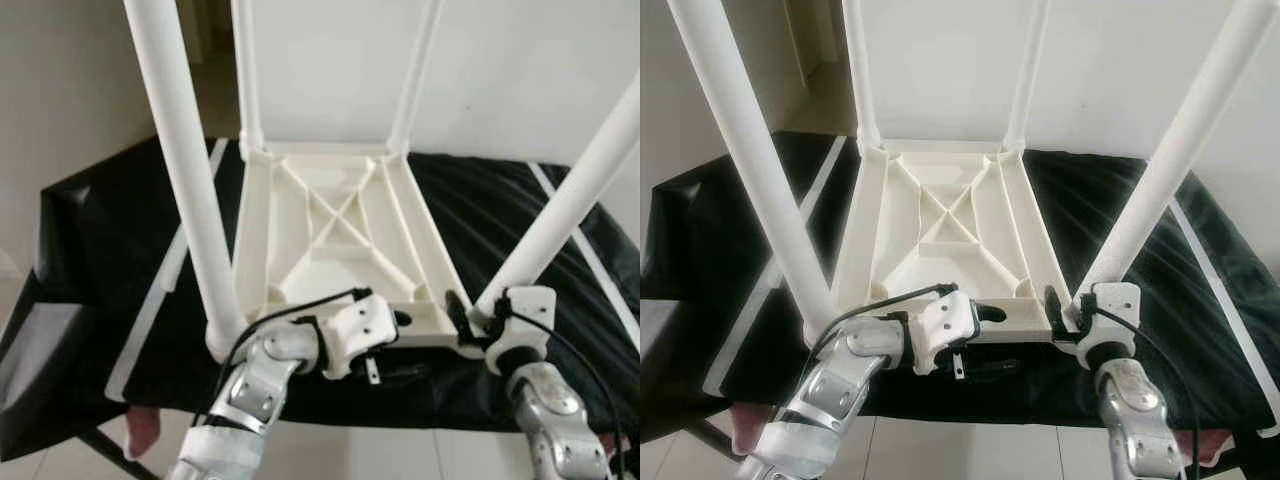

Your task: Building children table

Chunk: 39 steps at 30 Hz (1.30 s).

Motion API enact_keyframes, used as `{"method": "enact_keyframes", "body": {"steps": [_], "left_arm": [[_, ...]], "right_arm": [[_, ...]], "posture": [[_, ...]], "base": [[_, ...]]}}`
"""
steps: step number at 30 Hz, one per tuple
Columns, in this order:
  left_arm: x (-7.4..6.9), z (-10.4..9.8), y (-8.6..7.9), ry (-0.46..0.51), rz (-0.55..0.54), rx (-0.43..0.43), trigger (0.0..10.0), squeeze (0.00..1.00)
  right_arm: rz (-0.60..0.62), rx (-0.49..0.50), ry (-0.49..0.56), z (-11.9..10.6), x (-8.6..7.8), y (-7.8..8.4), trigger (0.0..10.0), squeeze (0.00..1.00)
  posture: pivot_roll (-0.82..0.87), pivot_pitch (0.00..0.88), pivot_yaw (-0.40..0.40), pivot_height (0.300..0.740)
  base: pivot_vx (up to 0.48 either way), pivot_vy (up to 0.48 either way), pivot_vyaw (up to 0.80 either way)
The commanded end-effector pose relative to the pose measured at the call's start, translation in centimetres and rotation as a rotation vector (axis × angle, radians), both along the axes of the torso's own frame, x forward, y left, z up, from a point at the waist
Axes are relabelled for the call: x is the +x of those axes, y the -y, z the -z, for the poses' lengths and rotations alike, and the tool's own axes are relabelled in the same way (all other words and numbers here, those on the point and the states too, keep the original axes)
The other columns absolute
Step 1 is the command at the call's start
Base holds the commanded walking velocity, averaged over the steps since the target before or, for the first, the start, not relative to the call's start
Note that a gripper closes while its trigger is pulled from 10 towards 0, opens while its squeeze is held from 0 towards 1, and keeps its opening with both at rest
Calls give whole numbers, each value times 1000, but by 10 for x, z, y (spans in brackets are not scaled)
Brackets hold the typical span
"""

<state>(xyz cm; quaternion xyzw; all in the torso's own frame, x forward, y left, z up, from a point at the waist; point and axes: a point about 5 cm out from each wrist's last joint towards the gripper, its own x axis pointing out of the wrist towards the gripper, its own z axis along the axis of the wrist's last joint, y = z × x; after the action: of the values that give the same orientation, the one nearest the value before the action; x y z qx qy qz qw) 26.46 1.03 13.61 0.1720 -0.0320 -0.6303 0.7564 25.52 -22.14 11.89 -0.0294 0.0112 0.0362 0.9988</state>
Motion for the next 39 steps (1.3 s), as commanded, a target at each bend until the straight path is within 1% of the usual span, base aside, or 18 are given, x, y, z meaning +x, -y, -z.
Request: {"method": "enact_keyframes", "body": {"steps": [1, 6, 7, 8, 10, 11, 12, 14, 15, 17, 18, 26, 29, 30, 31, 35, 37, 39], "left_arm": [[8, 3, -2, 57, -180, -23, 10000, 0], [9, 6, -3, 84, -181, 3, 10000, 0], [10, 5, -4, 87, -183, 3, 10000, 0], [10, 5, -4, 87, -183, 3, 10000, 0], [12, 5, -4, 97, -183, 7, 10000, 0], [12, 5, -4, 97, -183, 7, 10000, 0], [13, 5, -4, 105, -182, 11, 10000, 0], [13, 5, -3, 106, -181, 11, 10000, 0], [13, 5, -3, 108, -180, 10, 10000, 0], [13, 4, -2, 110, -178, 9, 10000, 0], [13, 4, -1, 116, -176, 8, 10000, 0], [13, 5, -3, 122, -176, 9, 10000, 0], [13, 6, -2, 123, -175, 8, 10000, 0], [13, 6, -2, 124, -174, 8, 10000, 0], [13, 6, -2, 124, -174, 8, 10000, 0], [12, 7, -2, 125, -171, 11, 10000, 0], [12, 7, -2, 125, -169, 10, 10000, 0], [11, 8, -1, 124, -168, 11, 10000, 0]], "right_arm": [[-37, -18, -19, 4, 2, 5, 10000, 0], [-75, -28, -20, 4, 4, 7, 10000, 0], [-112, -48, -23, 4, 4, 8, 10000, 0], [-112, -48, -23, 4, 4, 8, 10000, 0], [-170, -82, -27, 5, 7, 9, 10000, 0], [-170, -82, -27, 5, 7, 9, 10000, 0], [-206, -110, -33, 6, 9, 10, 10000, 0], [-215, -118, -33, 6, 10, 10, 10000, 0], [-216, -115, -32, 6, 12, 11, 9490, 0], [-215, -111, -32, 6, 13, 11, 9490, 0], [-224, -115, -35, 7, 14, 12, 0, 0], [-248, -113, -44, 12, 13, 13, 0, 0], [-247, -89, -47, 13, 12, 13, 0, 0], [-245, -83, -50, 14, 12, 13, 510, 0], [-244, -80, -53, 15, 12, 13, 10000, 0], [-209, -46, -52, 15, 12, 15, 10000, 0], [-176, -4, -46, 14, 11, 15, 10000, 0], [-99, 41, -30, 14, 10, 11, 10000, 0]], "posture": [[-48, 0, -42, 740], [-48, 0, -41, 740], [-49, 0, -39, 740], [-49, 0, -39, 740], [-49, 0, -38, 740], [-49, 0, -38, 740], [-52, 0, -35, 740], [-52, 0, -35, 740], [-51, 0, -36, 740], [-51, 0, -36, 740], [-45, 0, -37, 740], [-43, 0, -39, 740], [-43, 0, -38, 740], [-44, 0, -38, 740], [-44, 0, -38, 740], [-43, 0, -40, 740], [-43, 0, -41, 740], [-45, 0, -42, 740]], "base": [[0, 0, 0], [0, 0, 0], [0, 0, 0], [0, 0, 0], [0, 0, 0], [0, 0, 0], [0, 0, 0], [0, 0, 0], [0, 0, 0], [0, 0, 0], [0, 0, 0], [0, 0, 0], [0, 0, 0], [0, 0, 0], [0, 0, 0], [0, 0, 0], [0, 0, 0], [0, 0, 0]]}}
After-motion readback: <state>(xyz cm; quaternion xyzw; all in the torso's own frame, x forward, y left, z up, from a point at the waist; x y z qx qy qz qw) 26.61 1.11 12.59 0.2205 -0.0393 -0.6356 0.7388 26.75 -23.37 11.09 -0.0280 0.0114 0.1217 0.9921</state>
